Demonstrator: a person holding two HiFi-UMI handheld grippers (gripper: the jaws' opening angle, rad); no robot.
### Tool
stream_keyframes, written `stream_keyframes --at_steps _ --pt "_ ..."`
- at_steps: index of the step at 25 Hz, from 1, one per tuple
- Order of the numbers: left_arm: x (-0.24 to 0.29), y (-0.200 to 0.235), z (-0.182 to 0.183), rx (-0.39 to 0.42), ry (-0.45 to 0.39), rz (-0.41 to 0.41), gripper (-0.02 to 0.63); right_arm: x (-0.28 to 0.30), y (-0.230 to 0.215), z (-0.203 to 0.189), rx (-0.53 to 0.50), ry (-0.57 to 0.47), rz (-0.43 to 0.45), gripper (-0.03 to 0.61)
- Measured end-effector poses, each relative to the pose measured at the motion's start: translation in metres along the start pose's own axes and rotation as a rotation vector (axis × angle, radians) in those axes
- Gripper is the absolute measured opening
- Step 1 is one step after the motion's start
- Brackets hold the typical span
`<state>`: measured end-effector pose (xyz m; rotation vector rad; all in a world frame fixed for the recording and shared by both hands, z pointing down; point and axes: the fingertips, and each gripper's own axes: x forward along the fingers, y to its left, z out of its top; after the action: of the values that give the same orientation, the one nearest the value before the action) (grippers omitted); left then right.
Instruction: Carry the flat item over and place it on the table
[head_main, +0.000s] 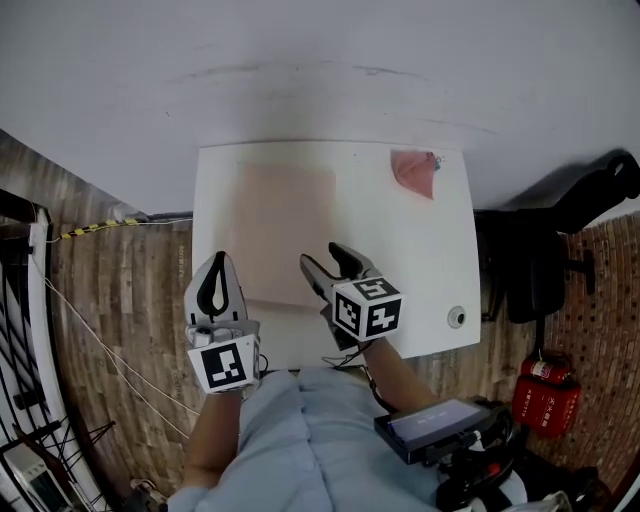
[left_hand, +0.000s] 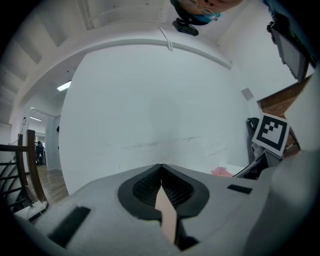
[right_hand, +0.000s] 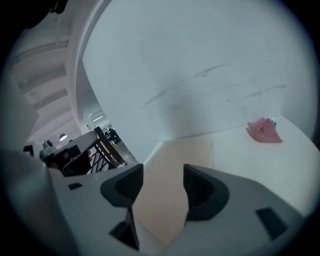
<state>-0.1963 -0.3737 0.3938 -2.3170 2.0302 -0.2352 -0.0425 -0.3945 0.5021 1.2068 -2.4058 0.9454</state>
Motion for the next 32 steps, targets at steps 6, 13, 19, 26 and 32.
stream_keyframes --at_steps 6,13,19,26,32 --pt "-0.031 -0.019 0.05 -0.026 -0.071 0.019 0.009 -0.055 0.027 0.031 -0.187 -0.191 -0.024 0.111" --pt "-0.048 -0.038 0.074 -0.022 -0.113 0.004 0.009 -0.093 0.034 0.051 -0.356 -0.329 -0.104 0.006" --pt "-0.051 -0.034 0.079 -0.022 -0.125 0.022 0.009 -0.106 0.037 0.058 -0.406 -0.381 -0.122 0.005" --pt "-0.052 -0.037 0.082 -0.008 -0.134 0.013 0.009 -0.113 0.039 0.058 -0.424 -0.411 -0.124 0.005" --pt "-0.049 -0.031 0.084 0.001 -0.143 0.004 0.009 -0.113 0.049 0.063 -0.445 -0.423 -0.107 0.003"
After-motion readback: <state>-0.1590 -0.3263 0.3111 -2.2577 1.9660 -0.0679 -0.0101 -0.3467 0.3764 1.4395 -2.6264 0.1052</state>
